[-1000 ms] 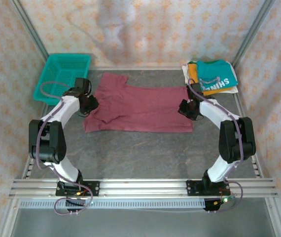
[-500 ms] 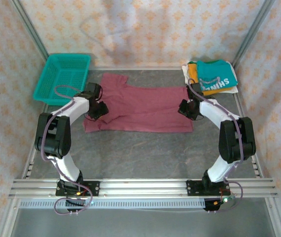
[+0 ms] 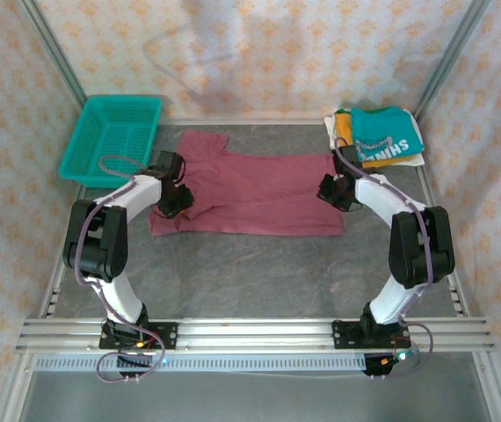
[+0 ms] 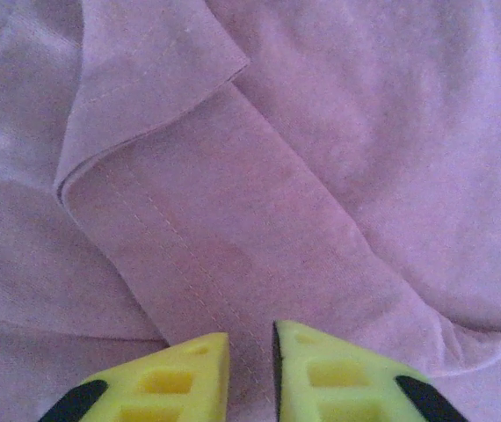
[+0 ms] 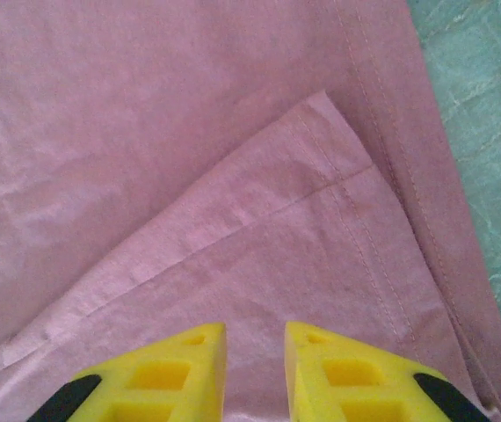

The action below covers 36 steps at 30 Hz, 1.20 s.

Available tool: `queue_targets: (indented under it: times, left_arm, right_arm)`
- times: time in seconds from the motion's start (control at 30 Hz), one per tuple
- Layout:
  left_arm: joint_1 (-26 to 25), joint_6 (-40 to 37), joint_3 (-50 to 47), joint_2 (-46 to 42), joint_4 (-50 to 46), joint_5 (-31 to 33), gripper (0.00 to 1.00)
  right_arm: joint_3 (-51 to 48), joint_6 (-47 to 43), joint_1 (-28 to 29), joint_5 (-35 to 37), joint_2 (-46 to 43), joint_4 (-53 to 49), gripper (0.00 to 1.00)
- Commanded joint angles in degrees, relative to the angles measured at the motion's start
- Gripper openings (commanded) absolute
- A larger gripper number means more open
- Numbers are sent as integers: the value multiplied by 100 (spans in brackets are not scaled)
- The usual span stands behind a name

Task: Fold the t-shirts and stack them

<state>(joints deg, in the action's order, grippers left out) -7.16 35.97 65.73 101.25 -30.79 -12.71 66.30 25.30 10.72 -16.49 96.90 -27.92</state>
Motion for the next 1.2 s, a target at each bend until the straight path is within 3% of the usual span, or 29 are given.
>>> queue_targets:
  times: [0.0, 0.1, 0.2, 0.23, 0.3, 0.37, 0.77, 0.87, 0.93, 1.0, 1.17]
  left_arm:
    - [-59, -53, 100, 4, 2, 267, 15]
    - [-59, -55, 41, -117, -4, 347, 3]
    - [-99, -39, -76, -308, -67, 329, 0]
    - [-102, -24, -133, -398, -77, 363, 1]
    - [-110, 16, -279, -568, -80, 403, 18]
    - [-127, 25, -364, -635, -25, 366, 25]
    - [-225, 86, -269, 27, 420, 216, 32]
    - [-225, 43, -167, 79, 407, 305, 25]
    - [-225, -1, -99, 57, 332, 393, 8]
    - [-228, -45, -46, 8, 242, 469, 0]
    - [-258, -46, -44, -372, 83, 627, 0]
  right_arm:
    - [186, -85, 9, 197, 83, 43, 24]
    - [224, -68, 8, 171, 127, 81, 25]
    - [278, -56, 9, 123, 138, 78, 25]
    - [278, -62, 9, 128, 130, 76, 25]
    - [261, -73, 9, 159, 99, 76, 25]
    - [249, -89, 9, 181, 98, 94, 25]
    - [226, -101, 9, 105, 76, 112, 25]
    - [191, -126, 9, 198, 33, 93, 26]
    - [147, -123, 8, 214, 13, 132, 26]
    - [146, -126, 1, 216, 24, 147, 26]
    - [196, -131, -8, 247, 113, 177, 26]
